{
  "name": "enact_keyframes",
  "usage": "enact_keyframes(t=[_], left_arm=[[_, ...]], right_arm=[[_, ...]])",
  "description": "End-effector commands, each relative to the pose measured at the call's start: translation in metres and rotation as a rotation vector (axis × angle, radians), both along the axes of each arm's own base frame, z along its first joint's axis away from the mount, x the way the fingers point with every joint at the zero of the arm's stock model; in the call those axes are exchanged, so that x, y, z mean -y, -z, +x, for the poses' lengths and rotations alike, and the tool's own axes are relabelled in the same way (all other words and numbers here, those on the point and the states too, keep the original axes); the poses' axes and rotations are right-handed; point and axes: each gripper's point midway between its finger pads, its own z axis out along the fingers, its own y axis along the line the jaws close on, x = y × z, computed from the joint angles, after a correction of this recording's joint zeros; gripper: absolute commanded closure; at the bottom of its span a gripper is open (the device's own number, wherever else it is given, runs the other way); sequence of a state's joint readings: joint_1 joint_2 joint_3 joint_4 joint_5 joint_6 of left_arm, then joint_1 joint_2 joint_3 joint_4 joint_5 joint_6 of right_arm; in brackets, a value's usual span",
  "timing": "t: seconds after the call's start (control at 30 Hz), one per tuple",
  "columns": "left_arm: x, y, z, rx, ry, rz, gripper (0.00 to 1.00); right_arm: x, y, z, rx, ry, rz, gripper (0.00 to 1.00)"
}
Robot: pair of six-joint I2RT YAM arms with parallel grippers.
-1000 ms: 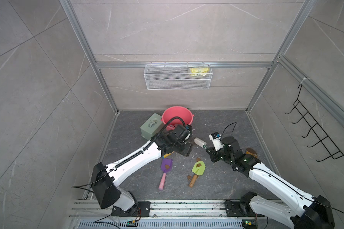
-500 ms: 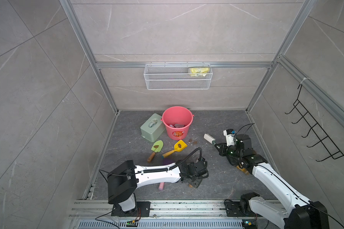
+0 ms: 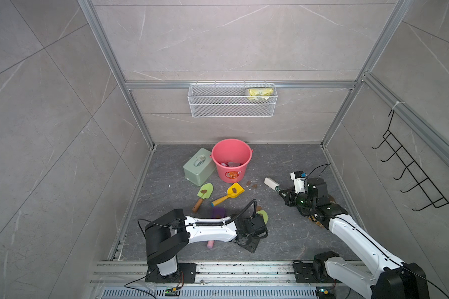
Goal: Brush the soil off the hand trowel and place it into the bucket
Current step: Pick up the hand trowel from the center of the board.
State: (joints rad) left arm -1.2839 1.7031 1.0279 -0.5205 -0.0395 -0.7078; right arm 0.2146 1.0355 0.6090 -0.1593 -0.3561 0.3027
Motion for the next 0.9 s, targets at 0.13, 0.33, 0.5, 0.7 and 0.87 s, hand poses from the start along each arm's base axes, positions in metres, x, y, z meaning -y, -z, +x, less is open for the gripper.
enact_keyframes(t=[0.13,0.33,0.5,0.7,0.87], left_arm=[[0.015,0.007,0.006,-0.005,-0.051,-0.033,0.41],[0.021,0.013,0.010,0.006,-0.062,-0.052,0.46],[0.020,0.014,0.015,0.026,-0.068,-0.047,0.54],[0.019,0.007,0.022,0.043,-0.064,-0.073,0.74],[0.017,-0.015,0.031,0.033,-0.031,-0.136,0.89]], right_arm=[[0.000,-0.010,0.000,0.046,-0.008,0.006,1.00],[0.000,-0.011,0.001,0.049,-0.012,-0.003,1.00],[-0.001,-0.009,0.001,0.046,-0.012,0.003,1.00],[0.001,-0.011,-0.001,0.044,-0.001,0.004,1.00],[0.008,-0.019,-0.005,0.061,0.027,-0.016,1.00]])
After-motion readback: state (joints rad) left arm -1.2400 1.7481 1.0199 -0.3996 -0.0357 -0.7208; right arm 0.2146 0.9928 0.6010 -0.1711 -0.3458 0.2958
